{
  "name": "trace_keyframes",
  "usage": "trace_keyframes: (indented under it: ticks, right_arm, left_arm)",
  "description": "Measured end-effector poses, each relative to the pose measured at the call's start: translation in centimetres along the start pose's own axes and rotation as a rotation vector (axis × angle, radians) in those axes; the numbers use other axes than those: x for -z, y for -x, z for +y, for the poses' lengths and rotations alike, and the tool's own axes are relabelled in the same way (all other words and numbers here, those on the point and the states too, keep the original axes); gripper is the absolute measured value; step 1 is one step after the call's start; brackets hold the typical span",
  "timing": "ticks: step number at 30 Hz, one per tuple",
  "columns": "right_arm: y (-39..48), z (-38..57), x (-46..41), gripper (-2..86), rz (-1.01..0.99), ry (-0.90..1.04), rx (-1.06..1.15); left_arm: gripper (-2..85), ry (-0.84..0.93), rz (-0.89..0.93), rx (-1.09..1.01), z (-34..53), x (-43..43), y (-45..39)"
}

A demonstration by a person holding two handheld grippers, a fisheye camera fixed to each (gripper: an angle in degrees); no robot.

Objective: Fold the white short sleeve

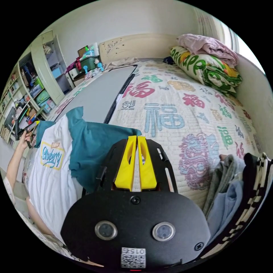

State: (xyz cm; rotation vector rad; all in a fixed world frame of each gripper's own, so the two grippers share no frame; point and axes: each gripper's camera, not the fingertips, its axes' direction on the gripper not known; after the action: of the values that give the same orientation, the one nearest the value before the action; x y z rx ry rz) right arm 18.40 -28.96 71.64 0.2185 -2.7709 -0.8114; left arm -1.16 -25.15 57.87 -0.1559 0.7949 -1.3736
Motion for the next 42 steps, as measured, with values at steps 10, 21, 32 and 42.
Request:
trace_keyframes:
  ticks: [10, 21, 32, 42]
  right_arm:
    - [-9.8, -2.1, -4.4, 3.8, 0.132, 0.161, -0.219]
    - [2.9, -5.5, -1.3, 5.2, -0.023, -0.065, 0.063]
    - [19.0, -3.9, -14.2, 8.8, -0.121, 0.122, 0.264]
    - [22.9, 5.4, -14.5, 1.9, -0.089, 0.156, 0.497]
  left_arm:
    - [2.2, 0.022, -0.205, 0.175, 7.4, 3.2, 11.8]
    - [7.6, -0.026, -0.102, -0.150, 3.2, 5.1, -1.5]
    - [8.1, 0.228, -0.029, -0.358, 0.1, -10.0, -19.2]
    - [3.3, 0.256, -0.090, -0.521, 1.9, -8.4, -24.5]
